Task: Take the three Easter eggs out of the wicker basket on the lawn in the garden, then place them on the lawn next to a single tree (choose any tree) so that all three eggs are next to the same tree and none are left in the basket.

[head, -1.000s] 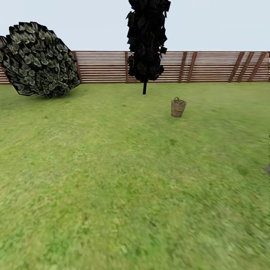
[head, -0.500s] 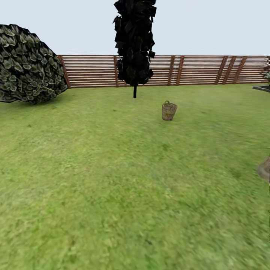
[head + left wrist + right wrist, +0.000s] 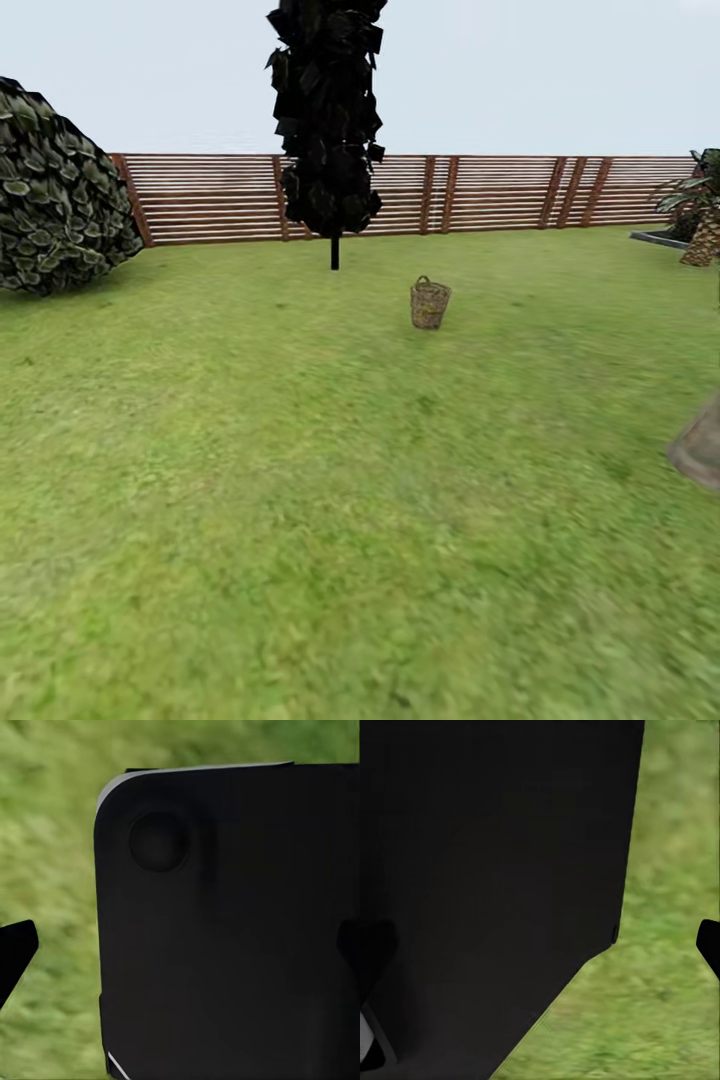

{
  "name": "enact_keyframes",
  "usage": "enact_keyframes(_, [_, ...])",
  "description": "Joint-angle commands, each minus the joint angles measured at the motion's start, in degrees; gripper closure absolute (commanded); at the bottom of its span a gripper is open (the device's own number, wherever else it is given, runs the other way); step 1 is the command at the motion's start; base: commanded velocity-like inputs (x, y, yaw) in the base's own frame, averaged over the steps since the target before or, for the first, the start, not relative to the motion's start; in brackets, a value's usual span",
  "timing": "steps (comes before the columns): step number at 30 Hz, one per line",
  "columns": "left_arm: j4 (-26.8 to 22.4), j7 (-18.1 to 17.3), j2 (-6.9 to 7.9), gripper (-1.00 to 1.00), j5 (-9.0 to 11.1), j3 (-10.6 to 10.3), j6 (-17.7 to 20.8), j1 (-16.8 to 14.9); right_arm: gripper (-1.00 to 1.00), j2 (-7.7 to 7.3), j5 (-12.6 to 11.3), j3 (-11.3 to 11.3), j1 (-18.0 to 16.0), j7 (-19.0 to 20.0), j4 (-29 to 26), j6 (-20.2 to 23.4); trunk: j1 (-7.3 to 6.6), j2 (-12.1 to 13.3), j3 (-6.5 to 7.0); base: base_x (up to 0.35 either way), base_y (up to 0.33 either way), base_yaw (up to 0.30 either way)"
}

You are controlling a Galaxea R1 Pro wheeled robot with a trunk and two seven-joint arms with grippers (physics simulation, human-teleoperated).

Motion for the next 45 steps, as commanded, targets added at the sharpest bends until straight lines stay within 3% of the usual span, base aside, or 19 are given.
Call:
enact_keyframes(1, [0.0, -0.2, 0.02, -1.00, 0.0, 0.1, -0.1, 0.0, -1.00, 0.01, 0.0, 0.0, 0.0, -0.1, 0.0, -0.2, 0.03, 0.0, -0.02, 0.302, 0.198, -0.044])
enact_keyframes(45, [0.0, -0.2, 0.02, -1.00, -0.2, -0.3, -2.1, 0.0, -1.00, 0.13, 0.0, 0.0, 0.0, -0.1, 0.1, -0.1, 0.03, 0.0, -0.25, 0.268, 0.227, -0.037])
